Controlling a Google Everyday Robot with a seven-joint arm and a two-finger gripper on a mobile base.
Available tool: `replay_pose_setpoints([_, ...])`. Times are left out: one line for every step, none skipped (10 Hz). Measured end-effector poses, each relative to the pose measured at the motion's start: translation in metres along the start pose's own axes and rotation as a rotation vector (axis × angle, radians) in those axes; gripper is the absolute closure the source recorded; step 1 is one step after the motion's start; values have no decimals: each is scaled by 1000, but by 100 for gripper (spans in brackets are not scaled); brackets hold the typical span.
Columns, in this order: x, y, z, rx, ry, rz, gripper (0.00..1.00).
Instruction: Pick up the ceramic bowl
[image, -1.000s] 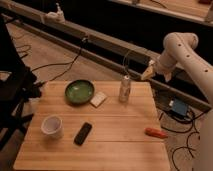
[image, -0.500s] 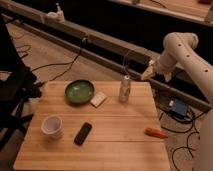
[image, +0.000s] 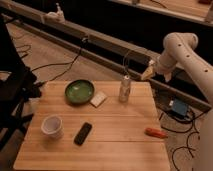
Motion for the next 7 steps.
replay_pose_setpoints([0, 0, 0, 0, 0, 0, 20])
replay_pose_setpoints([0, 0, 0, 1, 1, 1, 20])
replay_pose_setpoints([2, 0, -1, 1, 4, 1, 20])
replay_pose_setpoints([11, 1, -9, -15, 24, -2, 20])
replay_pose_setpoints([26, -10, -19, -14, 52, -25, 20])
replay_pose_setpoints([38, -25, -27, -5, 71, -55, 20])
replay_pose_setpoints([46, -42, -32, 9, 75, -92, 20])
